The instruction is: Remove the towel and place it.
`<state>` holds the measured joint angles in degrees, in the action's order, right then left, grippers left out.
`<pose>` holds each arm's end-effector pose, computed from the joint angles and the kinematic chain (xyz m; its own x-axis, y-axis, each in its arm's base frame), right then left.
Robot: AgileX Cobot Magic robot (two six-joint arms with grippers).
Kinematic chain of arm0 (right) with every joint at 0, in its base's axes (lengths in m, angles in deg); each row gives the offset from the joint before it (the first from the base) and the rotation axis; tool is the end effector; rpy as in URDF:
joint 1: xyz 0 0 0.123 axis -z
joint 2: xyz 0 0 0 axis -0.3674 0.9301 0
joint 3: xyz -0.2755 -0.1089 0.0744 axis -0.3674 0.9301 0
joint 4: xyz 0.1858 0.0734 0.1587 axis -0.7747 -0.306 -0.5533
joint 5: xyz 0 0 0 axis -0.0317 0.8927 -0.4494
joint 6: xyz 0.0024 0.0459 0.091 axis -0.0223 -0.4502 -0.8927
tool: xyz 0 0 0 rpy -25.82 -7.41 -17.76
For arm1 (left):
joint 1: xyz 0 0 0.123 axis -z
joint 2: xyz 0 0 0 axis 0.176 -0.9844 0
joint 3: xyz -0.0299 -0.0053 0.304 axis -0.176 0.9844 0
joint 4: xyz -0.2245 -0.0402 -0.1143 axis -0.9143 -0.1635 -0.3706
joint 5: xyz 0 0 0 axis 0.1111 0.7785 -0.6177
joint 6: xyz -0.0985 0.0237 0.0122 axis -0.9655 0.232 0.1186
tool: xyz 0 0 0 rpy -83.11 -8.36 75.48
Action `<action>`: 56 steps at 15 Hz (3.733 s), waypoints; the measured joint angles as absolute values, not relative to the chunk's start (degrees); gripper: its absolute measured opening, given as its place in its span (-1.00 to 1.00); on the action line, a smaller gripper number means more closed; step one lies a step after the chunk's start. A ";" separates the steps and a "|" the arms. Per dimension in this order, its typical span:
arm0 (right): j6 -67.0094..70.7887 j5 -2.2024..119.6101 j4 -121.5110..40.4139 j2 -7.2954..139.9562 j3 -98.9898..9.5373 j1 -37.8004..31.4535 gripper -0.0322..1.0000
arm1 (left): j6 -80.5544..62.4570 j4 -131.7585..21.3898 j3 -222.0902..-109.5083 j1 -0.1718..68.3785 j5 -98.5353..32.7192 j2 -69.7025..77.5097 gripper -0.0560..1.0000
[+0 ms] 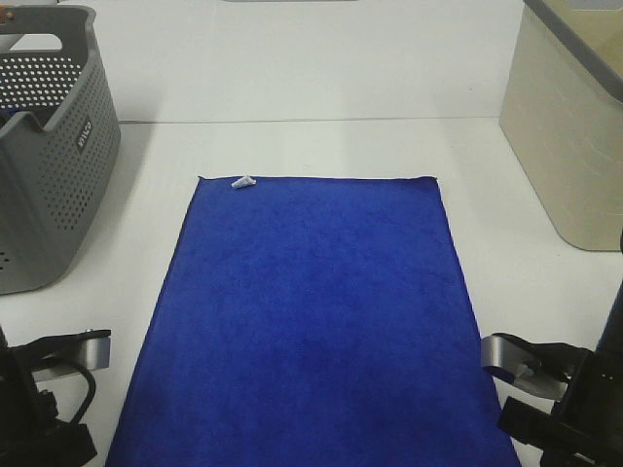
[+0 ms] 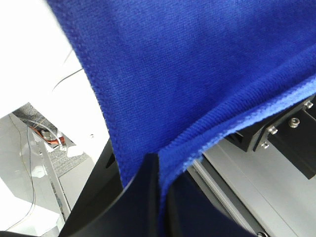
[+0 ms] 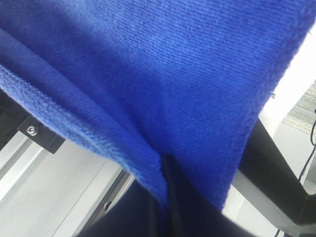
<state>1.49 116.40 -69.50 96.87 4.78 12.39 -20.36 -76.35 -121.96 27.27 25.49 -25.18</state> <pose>0.1586 0.0825 0.1154 -0.7754 -0.2143 0.5940 0.1357 0.8621 0.4882 0.1756 -0.1080 0.1209 -0.8316 0.3340 0.4437 0.0937 0.8719 -0.4807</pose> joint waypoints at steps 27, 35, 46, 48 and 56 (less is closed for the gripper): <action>0.97 115.66 -64.97 96.30 -16.36 12.62 0.39 | -28.73 -62.60 -146.95 26.81 24.17 -22.15 0.33; -13.70 111.53 -48.01 99.33 -45.87 12.90 0.42 | -36.98 -54.64 -177.37 26.64 21.71 -40.20 0.34; -15.76 112.96 -42.11 123.23 -73.60 13.08 0.42 | -44.71 -42.26 -198.05 24.69 24.69 -56.64 0.37; -16.50 113.14 -41.59 126.78 -76.81 13.08 0.42 | -44.88 -43.63 -199.72 23.55 24.51 -57.44 0.37; -16.56 110.39 -43.14 132.97 -78.47 15.94 0.42 | -44.77 -51.08 -202.92 22.46 19.82 -65.18 0.37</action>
